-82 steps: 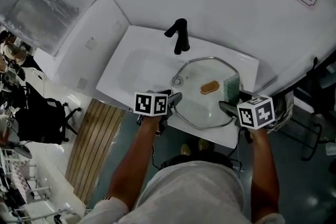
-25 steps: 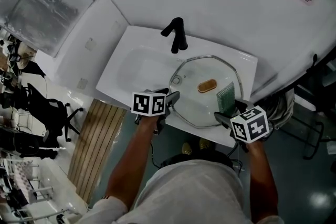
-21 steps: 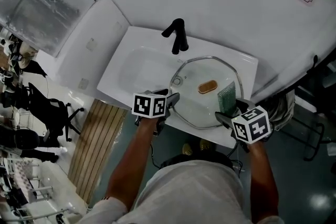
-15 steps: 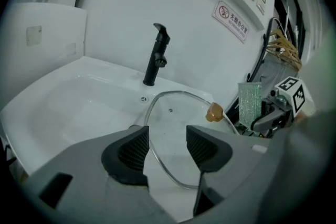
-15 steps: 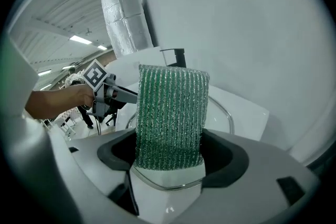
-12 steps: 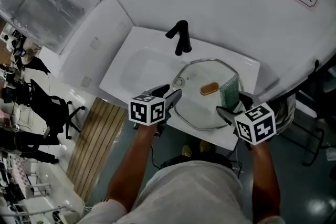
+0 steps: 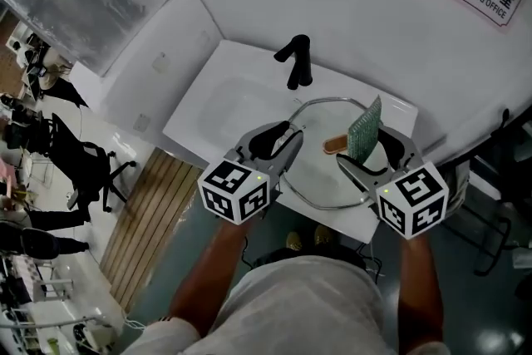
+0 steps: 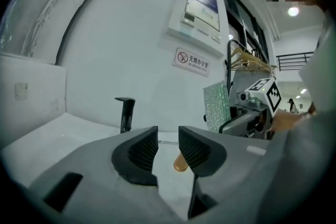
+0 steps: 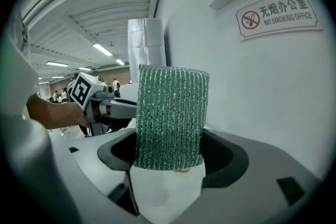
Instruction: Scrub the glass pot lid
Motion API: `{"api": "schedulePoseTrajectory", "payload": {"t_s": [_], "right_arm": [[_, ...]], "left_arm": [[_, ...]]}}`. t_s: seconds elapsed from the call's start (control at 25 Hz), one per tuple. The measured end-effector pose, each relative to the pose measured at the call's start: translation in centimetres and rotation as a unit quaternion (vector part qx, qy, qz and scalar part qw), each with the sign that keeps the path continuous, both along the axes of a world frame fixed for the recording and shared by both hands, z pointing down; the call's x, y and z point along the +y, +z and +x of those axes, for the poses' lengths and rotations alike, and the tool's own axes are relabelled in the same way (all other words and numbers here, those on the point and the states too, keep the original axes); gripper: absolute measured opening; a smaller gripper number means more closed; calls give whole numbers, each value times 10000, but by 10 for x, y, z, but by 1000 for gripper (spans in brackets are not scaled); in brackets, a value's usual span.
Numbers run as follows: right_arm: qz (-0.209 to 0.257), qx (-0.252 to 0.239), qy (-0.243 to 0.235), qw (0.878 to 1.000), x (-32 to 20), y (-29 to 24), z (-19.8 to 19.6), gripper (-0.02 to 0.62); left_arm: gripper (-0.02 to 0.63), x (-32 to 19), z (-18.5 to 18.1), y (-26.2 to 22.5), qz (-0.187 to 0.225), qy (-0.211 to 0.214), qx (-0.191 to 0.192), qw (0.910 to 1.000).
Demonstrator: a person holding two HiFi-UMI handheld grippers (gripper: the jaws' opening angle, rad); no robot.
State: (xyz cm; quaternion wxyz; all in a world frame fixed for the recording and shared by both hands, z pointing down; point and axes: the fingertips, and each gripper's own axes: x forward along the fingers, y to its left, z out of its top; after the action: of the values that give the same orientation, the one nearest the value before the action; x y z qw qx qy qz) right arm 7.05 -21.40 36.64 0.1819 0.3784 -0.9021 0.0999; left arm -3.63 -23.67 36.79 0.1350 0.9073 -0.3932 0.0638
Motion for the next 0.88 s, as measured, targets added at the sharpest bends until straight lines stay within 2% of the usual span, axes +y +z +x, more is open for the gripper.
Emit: {"api": "schedulePoseTrajectory", "payload": {"t_s": [0.2,0.4,0.64,0.88], "right_arm": [[597,-554,-272,9963,-1,-38,-17,348],[994,-1085,-426,9882,5,-65,-30,348],[1354,-1332,-499,9805,12,-84,-38,348],[1590,-1350,-379,9773,16,-89,-36,348]], "left_arm": [[83,10,1,-34,710,-40,120,9974],[38,22,-1,-58,1208,-136,237,9923],[17,36,2,-76,1573,-177,241,9871],[17,45,7,-85,1716,-112,270,9847]]}}
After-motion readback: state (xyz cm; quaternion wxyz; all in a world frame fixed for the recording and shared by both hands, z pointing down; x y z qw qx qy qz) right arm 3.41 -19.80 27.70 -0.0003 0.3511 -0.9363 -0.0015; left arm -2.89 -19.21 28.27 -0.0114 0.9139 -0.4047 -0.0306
